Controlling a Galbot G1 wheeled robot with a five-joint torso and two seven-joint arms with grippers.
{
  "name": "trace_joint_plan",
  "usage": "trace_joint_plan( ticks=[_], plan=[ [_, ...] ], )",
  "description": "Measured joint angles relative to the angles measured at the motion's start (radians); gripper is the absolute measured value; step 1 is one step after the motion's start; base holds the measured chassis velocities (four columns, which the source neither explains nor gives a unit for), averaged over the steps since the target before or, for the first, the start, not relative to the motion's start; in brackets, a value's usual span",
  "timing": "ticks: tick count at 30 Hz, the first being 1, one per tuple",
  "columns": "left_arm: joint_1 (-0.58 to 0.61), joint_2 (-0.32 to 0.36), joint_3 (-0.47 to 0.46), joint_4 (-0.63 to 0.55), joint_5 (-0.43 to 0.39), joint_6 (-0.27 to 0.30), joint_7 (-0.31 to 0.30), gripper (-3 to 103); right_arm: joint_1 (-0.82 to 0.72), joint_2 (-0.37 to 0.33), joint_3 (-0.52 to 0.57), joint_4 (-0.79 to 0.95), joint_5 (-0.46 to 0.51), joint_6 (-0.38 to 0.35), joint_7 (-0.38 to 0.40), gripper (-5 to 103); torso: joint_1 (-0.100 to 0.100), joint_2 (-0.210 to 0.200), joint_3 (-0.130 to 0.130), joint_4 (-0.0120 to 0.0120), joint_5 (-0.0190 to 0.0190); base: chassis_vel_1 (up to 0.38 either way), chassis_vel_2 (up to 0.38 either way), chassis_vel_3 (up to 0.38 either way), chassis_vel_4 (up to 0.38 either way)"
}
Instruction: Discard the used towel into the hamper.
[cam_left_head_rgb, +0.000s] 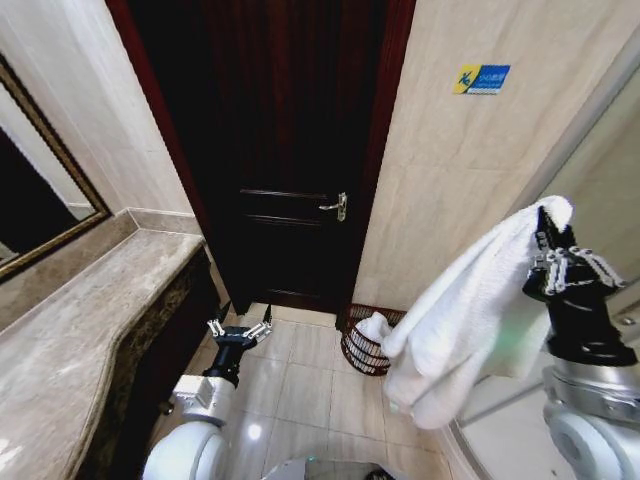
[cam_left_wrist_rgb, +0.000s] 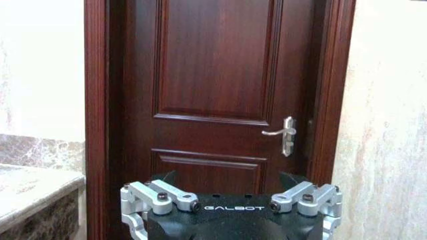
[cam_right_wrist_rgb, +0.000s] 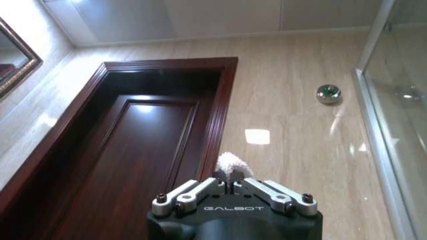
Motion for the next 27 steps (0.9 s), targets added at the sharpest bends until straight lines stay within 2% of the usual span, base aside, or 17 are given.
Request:
trace_joint_plan(
  ticks=[17, 27],
  plan=[
    [0.0, 0.0, 0.0, 0.0, 0.0, 0.0, 0.0, 100, 0.0, 0.006, -0.014, 0.0, -0.007, 0.003, 0.01, 2, 0.001, 0.0, 0.0, 0.0, -0.0003, -0.149, 0.152, 0.147, -0.146],
    [0.0, 0.0, 0.0, 0.0, 0.0, 0.0, 0.0, 100, -0.001, 0.015, -0.03, 0.0, -0.022, 0.023, 0.023, 2, 0.0, 0.0, 0.0, -0.0001, -0.0002, -0.02, 0.026, 0.035, -0.02]
  ],
)
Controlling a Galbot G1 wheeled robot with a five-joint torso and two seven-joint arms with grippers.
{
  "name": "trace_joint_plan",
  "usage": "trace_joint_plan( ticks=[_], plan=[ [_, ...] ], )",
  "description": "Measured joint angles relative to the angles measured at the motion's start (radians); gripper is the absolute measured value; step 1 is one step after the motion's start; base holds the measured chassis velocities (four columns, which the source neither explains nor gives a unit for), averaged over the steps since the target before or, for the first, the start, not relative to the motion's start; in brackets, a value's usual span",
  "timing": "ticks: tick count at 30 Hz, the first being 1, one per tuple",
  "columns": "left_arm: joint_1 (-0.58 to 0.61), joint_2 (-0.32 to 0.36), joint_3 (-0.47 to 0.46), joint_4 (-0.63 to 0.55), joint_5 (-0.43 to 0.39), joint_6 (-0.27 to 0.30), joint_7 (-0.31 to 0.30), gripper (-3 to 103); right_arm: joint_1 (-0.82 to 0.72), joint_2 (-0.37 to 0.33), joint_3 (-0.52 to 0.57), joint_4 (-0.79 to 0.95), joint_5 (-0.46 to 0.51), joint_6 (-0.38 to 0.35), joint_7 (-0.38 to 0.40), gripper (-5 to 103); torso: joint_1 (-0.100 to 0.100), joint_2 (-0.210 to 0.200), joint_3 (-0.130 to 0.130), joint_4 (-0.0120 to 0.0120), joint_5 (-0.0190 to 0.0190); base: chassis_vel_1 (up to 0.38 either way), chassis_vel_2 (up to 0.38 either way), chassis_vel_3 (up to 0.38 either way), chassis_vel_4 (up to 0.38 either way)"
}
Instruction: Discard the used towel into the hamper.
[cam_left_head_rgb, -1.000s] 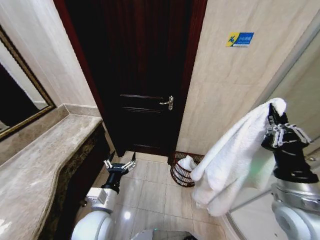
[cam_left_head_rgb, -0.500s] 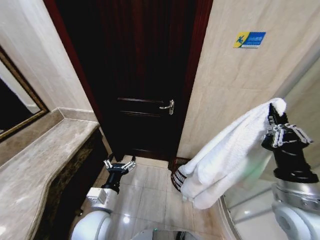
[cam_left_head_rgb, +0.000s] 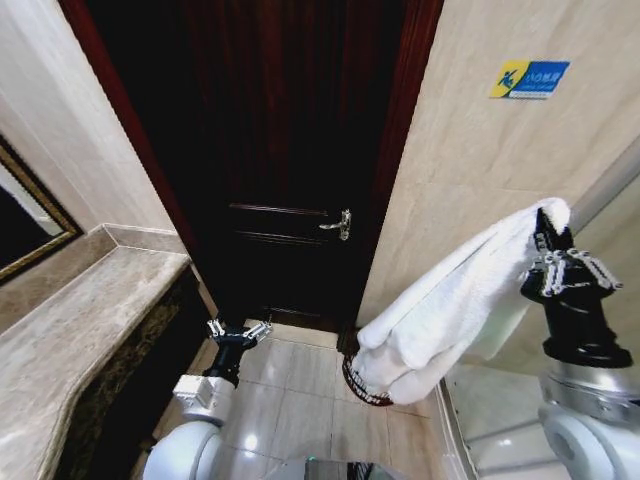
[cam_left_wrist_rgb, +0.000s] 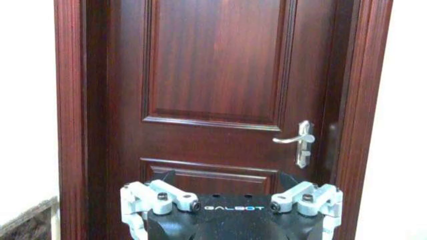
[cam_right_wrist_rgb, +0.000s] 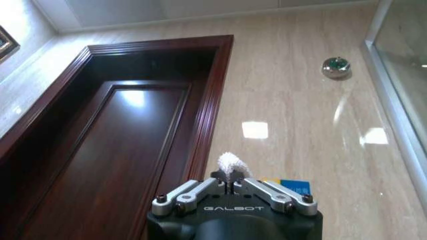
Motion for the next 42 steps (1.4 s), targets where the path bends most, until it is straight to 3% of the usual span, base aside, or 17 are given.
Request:
trace_joint_plan(
  ticks=[15, 29, 36, 42],
  plan=[
    [0.0, 0.0, 0.0, 0.0, 0.0, 0.0, 0.0, 100, -0.003, 0.003, 0.0, 0.0, -0.019, 0.0, -0.001, 2, 0.001, 0.0, 0.0, 0.0, 0.0003, 0.016, 0.02, -0.015, -0.02],
    [0.0, 0.001, 0.0, 0.0, 0.0, 0.0, 0.0, 100, -0.016, 0.019, 0.002, 0.0, -0.033, 0.029, 0.008, 2, 0.001, 0.0, 0.0, 0.0001, -0.001, 0.172, 0.19, -0.172, -0.186],
    [0.0, 0.0, 0.0, 0.0, 0.0, 0.0, 0.0, 100, -0.02, 0.02, 0.002, 0.0, -0.04, 0.036, 0.006, 2, 0.001, 0.0, 0.0, 0.0001, 0.001, 0.025, -0.015, -0.008, -0.016],
    [0.0, 0.0, 0.0, 0.0, 0.0, 0.0, 0.0, 100, -0.02, 0.015, 0.007, 0.0, -0.039, 0.036, 0.004, 2, 0.001, 0.0, 0.0, 0.0001, 0.0001, -0.093, -0.072, -0.014, -0.001]
  ],
)
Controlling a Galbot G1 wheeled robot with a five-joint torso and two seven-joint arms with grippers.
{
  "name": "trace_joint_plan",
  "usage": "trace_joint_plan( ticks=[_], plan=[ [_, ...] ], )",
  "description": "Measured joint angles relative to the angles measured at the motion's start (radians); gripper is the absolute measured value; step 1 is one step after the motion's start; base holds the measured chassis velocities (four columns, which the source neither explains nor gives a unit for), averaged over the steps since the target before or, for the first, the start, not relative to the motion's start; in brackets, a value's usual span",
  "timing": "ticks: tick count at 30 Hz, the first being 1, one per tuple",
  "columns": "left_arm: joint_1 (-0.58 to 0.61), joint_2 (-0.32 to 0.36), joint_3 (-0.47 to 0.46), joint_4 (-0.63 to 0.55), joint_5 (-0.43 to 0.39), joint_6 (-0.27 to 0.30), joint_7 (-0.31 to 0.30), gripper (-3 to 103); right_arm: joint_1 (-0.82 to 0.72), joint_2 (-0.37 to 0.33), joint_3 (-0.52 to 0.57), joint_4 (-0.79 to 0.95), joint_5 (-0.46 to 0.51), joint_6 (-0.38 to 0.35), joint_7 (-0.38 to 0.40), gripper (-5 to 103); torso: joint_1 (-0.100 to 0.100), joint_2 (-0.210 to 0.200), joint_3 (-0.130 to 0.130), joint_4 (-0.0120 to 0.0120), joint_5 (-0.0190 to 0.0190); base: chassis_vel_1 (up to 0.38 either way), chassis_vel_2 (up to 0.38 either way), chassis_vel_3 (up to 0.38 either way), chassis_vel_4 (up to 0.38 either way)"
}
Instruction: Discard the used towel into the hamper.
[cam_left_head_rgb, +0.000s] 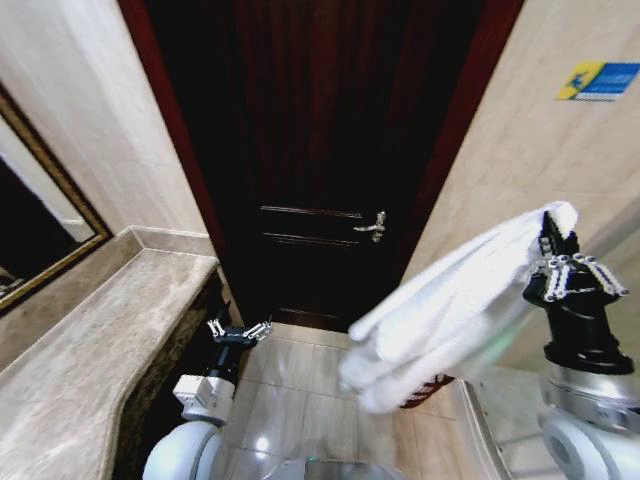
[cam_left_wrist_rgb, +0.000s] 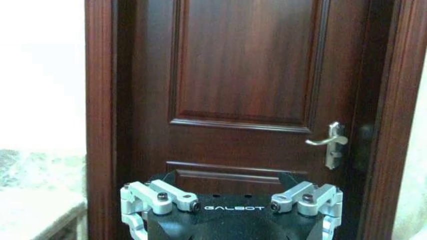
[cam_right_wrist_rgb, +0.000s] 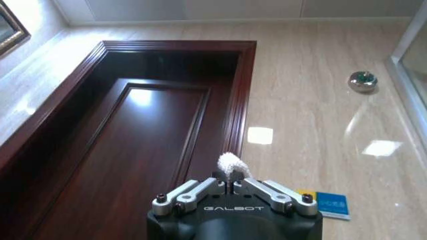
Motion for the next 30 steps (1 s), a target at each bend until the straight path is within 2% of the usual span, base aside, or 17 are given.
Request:
trace_joint_plan(
  ticks=[13, 30],
  plan=[
    [0.0, 0.0, 0.0, 0.0, 0.0, 0.0, 0.0, 100, -0.005, -0.001, -0.002, 0.0, 0.002, 0.005, -0.009, 2, 0.0, 0.0, 0.0, -0.0002, 0.0002, -0.062, -0.059, -0.072, -0.07],
    [0.0, 0.0, 0.0, 0.0, 0.0, 0.0, 0.0, 100, -0.001, 0.001, -0.002, 0.0, 0.001, 0.032, -0.021, 2, 0.0, 0.0, 0.0, -0.0001, -0.0001, -0.003, -0.002, -0.001, -0.002]
  ],
)
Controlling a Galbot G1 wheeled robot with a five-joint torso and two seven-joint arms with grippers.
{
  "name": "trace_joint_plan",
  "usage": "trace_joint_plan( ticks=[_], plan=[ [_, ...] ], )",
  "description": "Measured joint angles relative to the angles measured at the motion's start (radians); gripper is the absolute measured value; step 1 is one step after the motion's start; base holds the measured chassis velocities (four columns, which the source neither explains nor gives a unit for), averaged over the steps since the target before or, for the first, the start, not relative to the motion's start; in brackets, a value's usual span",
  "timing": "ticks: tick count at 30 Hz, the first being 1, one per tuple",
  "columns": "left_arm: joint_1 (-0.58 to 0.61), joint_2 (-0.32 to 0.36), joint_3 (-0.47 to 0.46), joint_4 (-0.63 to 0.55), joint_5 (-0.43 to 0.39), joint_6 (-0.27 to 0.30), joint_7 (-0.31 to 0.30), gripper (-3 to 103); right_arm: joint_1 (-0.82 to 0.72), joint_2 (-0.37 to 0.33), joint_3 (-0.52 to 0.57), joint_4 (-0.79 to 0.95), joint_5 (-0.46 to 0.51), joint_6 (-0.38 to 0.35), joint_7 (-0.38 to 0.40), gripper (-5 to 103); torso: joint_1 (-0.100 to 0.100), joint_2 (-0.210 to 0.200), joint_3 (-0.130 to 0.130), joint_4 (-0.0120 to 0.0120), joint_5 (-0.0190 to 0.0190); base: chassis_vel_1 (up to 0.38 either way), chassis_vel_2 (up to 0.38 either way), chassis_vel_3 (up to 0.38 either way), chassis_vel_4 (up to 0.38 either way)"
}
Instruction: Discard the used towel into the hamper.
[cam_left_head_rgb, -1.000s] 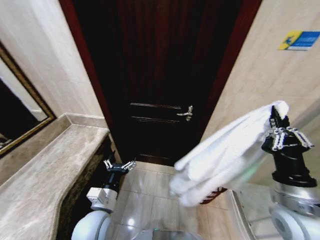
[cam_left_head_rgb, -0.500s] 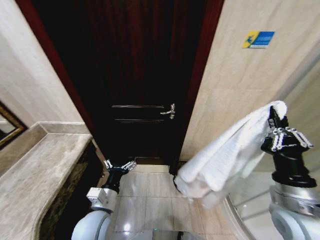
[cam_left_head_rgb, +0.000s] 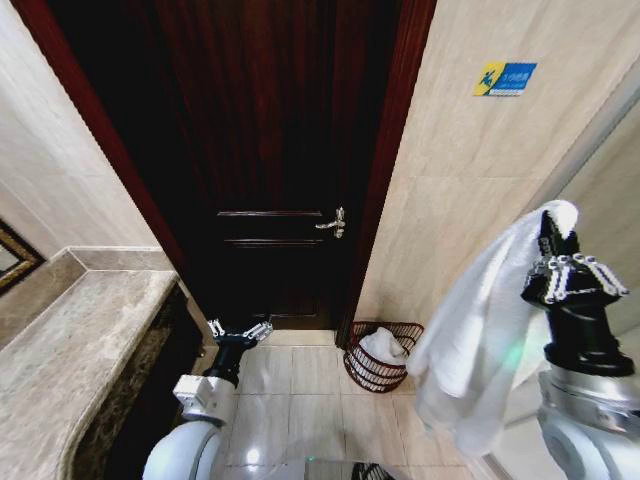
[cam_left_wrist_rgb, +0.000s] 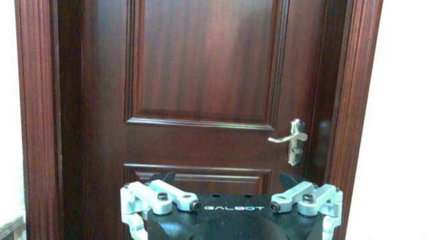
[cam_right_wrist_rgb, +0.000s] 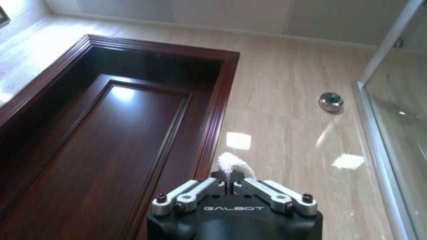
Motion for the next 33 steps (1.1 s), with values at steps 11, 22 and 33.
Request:
trace_joint_plan(
  ticks=[11, 22, 33],
  plan=[
    [0.0, 0.0, 0.0, 0.0, 0.0, 0.0, 0.0, 100, -0.002, 0.004, 0.001, 0.0, -0.006, 0.002, -0.003, 2, 0.0, 0.0, 0.0, 0.0003, 0.0002, 0.019, 0.018, 0.014, 0.02],
    [0.0, 0.0, 0.0, 0.0, 0.0, 0.0, 0.0, 100, -0.006, 0.013, 0.011, 0.0, -0.021, -0.002, 0.007, 2, 0.0, 0.0, 0.0, 0.0, 0.0001, 0.0, 0.0, 0.0, 0.0],
    [0.0, 0.0, 0.0, 0.0, 0.0, 0.0, 0.0, 100, -0.006, 0.014, 0.015, 0.0, -0.021, -0.002, 0.007, 2, 0.0, 0.0, 0.0, 0.0, 0.0002, -0.042, 0.031, 0.037, -0.033]
  ],
)
